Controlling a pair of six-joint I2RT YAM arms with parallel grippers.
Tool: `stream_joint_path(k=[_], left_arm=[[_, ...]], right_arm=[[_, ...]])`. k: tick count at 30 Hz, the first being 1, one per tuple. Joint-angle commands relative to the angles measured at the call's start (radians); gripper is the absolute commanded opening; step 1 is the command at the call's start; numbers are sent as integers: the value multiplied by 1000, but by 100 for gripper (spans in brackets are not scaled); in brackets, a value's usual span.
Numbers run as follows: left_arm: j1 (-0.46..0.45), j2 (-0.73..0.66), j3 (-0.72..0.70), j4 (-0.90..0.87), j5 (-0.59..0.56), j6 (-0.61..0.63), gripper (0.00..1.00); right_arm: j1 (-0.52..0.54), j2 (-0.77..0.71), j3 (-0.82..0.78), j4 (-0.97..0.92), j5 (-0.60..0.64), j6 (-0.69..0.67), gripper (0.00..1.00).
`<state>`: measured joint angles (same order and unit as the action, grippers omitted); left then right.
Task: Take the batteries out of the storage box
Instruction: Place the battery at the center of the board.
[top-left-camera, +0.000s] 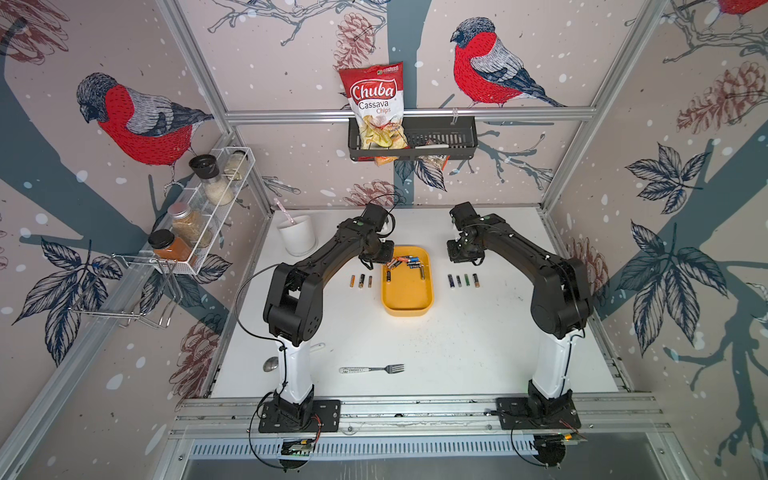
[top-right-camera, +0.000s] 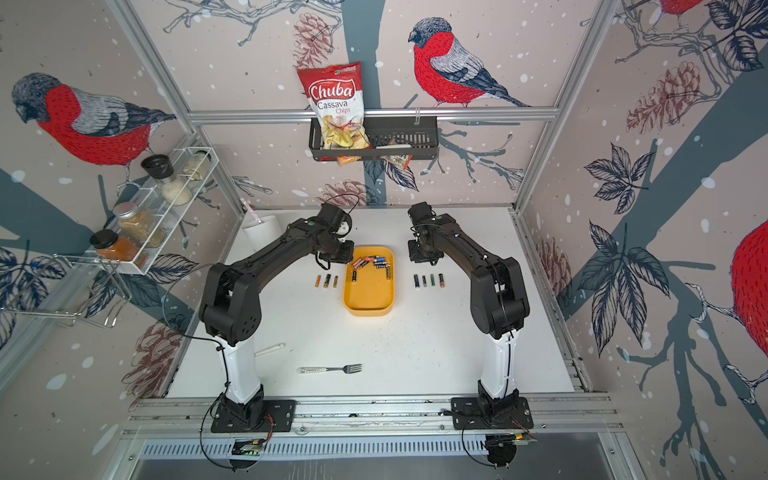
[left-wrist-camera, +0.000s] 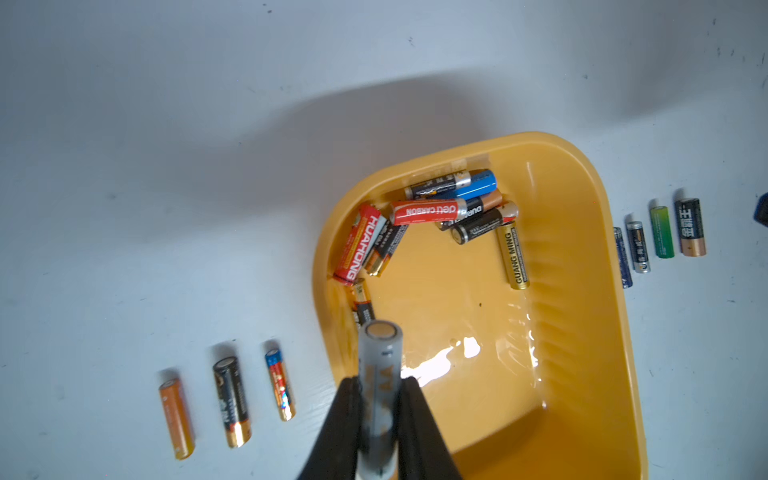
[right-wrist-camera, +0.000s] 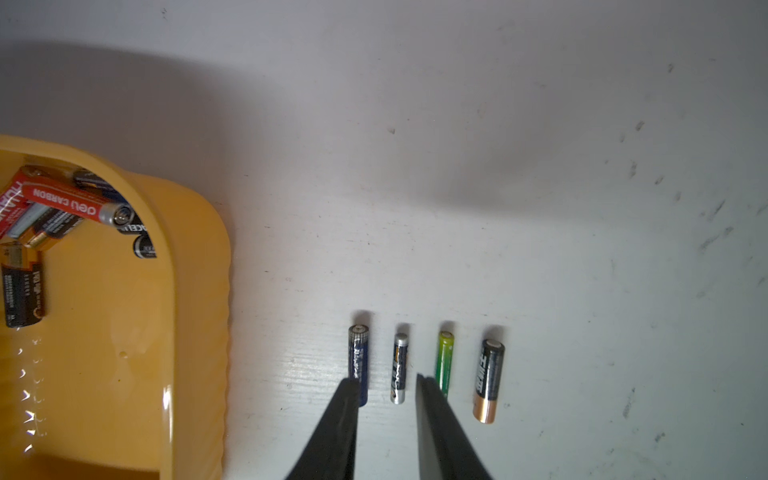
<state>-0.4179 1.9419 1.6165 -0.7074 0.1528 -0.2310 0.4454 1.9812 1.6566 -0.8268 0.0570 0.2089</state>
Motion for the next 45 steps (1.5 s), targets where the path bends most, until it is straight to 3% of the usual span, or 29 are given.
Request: stream_joint_path(k=[1,18,45], left_arm=[[33,-41,-32,12,-5,21,19],[261,-115,-284,97,-21,120,19],[272,-13,-341,147,-45,160,20]], right_arm=[[5,6,14,-23,-1,9,30],[18,25,43,-47,10,14,30],[28,52,81,-74,19,11,30]])
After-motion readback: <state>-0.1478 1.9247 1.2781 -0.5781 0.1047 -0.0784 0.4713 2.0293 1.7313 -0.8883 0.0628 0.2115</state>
